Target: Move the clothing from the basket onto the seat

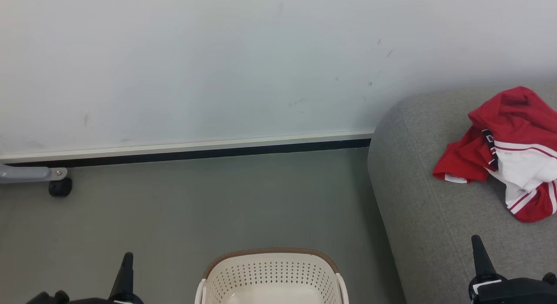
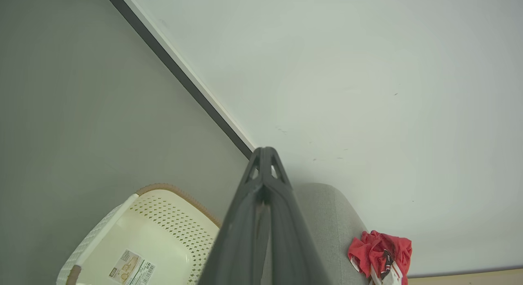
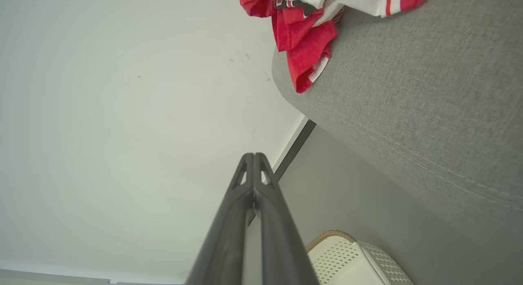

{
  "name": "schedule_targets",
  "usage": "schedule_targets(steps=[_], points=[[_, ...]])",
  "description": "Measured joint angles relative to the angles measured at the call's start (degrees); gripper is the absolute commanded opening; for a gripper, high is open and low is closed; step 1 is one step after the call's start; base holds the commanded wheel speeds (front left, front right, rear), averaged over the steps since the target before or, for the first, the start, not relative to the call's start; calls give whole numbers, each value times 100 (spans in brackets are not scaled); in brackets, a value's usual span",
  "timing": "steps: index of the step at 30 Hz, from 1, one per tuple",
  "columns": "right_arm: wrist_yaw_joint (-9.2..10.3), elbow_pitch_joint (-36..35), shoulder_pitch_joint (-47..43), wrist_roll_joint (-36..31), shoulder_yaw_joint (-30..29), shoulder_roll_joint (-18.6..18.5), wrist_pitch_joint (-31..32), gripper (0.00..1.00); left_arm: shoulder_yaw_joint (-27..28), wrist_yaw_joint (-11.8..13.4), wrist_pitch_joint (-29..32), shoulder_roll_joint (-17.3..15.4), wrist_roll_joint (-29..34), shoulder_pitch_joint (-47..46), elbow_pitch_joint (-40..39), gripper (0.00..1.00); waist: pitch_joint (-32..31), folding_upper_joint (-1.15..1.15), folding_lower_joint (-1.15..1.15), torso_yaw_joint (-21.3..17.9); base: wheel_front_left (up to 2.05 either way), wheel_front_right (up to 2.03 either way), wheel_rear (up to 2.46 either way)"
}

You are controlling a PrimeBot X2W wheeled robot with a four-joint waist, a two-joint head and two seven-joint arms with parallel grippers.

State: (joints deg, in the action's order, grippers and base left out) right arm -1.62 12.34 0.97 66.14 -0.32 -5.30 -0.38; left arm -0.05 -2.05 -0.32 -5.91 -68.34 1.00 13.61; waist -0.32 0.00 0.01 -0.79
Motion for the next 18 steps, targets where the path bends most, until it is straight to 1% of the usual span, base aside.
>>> schedule_targets(steps=[18], points=[[-248, 179, 211, 1263, -361, 142, 342, 0, 264, -210, 335, 171, -1124, -244, 110, 0, 19, 0, -1, 40, 0, 0, 0]])
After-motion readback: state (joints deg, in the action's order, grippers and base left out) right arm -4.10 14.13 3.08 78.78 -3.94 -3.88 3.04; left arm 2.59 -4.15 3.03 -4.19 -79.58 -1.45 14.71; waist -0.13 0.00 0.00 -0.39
